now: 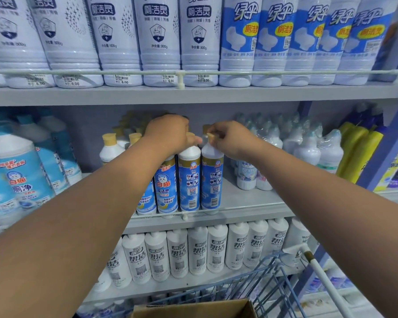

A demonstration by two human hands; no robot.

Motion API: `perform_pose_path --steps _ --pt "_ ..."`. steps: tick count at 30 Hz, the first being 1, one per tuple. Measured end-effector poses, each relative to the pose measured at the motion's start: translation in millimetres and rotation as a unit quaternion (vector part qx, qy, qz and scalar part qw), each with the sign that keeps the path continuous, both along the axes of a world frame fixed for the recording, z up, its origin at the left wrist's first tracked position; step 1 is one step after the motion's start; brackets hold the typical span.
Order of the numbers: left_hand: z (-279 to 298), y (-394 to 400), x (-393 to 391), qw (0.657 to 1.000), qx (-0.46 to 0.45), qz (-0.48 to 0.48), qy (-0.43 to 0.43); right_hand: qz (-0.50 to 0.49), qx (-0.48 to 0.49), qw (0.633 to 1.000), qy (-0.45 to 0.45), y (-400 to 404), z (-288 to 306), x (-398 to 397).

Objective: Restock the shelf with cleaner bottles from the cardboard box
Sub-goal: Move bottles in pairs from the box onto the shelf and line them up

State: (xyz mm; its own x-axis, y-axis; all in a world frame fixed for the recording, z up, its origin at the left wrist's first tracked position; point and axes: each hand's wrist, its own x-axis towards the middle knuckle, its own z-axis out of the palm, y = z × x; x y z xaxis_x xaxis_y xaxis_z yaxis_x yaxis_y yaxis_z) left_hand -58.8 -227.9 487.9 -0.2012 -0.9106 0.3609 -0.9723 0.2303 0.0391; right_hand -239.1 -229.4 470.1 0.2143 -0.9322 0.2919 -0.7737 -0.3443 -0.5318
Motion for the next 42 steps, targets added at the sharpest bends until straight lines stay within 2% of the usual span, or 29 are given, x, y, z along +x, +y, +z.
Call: perform_pose_path --steps 4,7,10,16,25,34,42 --pt "2 2 10 0.996 0.039 -0.051 0.056 -0.017 -0.016 1.000 -0.001 1 -1 0" --pt "7 4 14 0.994 0.062 -0.069 0.058 -0.049 -0.059 0.996 0.036 -1 -2 2" --pt "5 2 15 0.996 0.046 -0.063 0.047 -0.071 -0.061 0.995 0.038 -5 -1 4" --pt "-3 -3 11 0.999 0.008 -0.043 0.027 -0.047 -0.033 0.997 0.060 2 6 3" --pt "-3 -1 9 0.998 0.009 -0.034 0.044 -0.025 -0.015 0.996 0.086 2 11 6" --pt "-2 3 4 0.999 -0.011 -0.012 0.033 -0.012 -0.010 0.997 0.072 -1 2 6" --pt "-2 2 6 0.998 0.002 -0.017 0.060 -0.023 -0.018 0.997 0.068 8 11 2"
